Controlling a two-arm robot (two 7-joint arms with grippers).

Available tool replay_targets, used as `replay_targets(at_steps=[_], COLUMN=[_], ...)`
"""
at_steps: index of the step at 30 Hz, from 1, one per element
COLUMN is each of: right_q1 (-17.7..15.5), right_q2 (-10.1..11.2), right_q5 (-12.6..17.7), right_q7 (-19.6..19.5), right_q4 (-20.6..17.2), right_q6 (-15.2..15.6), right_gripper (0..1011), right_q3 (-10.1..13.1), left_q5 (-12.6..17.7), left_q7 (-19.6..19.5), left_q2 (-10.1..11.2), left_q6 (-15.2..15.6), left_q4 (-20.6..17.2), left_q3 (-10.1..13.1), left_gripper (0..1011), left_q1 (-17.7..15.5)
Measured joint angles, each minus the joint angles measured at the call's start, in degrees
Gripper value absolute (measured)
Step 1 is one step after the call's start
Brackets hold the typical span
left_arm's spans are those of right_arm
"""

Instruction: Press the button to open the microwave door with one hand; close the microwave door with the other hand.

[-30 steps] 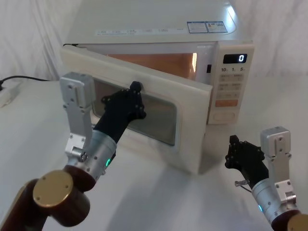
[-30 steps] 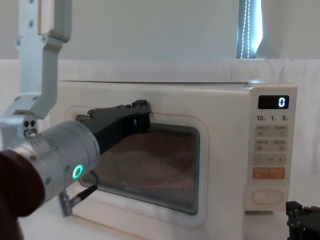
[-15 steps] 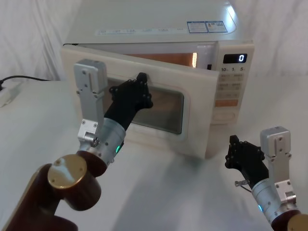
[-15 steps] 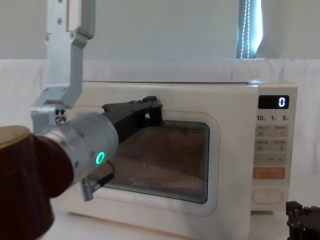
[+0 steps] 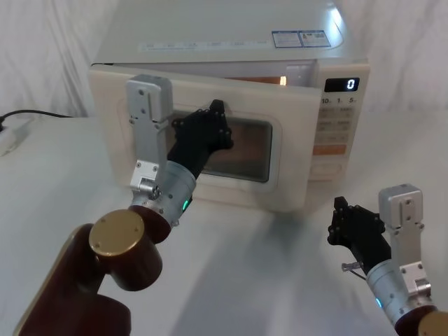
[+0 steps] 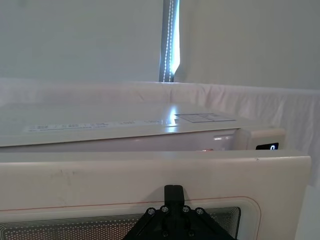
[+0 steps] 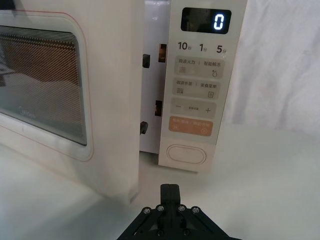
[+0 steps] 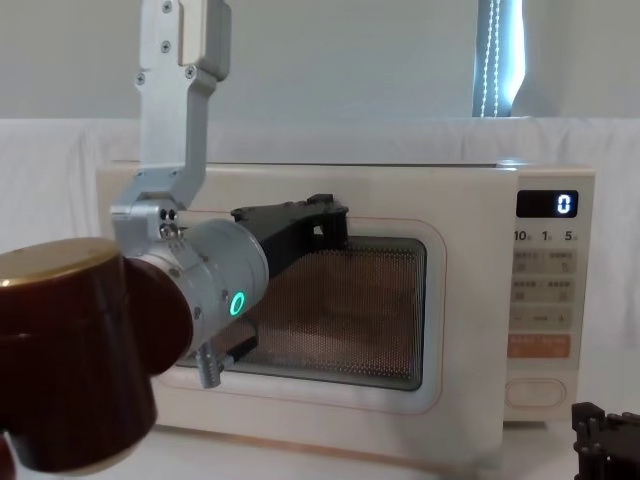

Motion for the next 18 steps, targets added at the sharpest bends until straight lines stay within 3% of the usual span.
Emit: replay_targets(at_steps=[18], right_q1=[0.0], right_q2=[0.0], right_q5=[0.0], right_q7=[0.0], right_q4=[0.0], right_q6=[0.0], right_gripper=[0], right_q3=[0.0], left_q5=[1.4], left_q7=[0.3], left_q2=[-1.6], left_q6=[-0.3], left_q4=[4.9], left_q3=[-0.1], left_gripper=[0], left_q1=[-3.8])
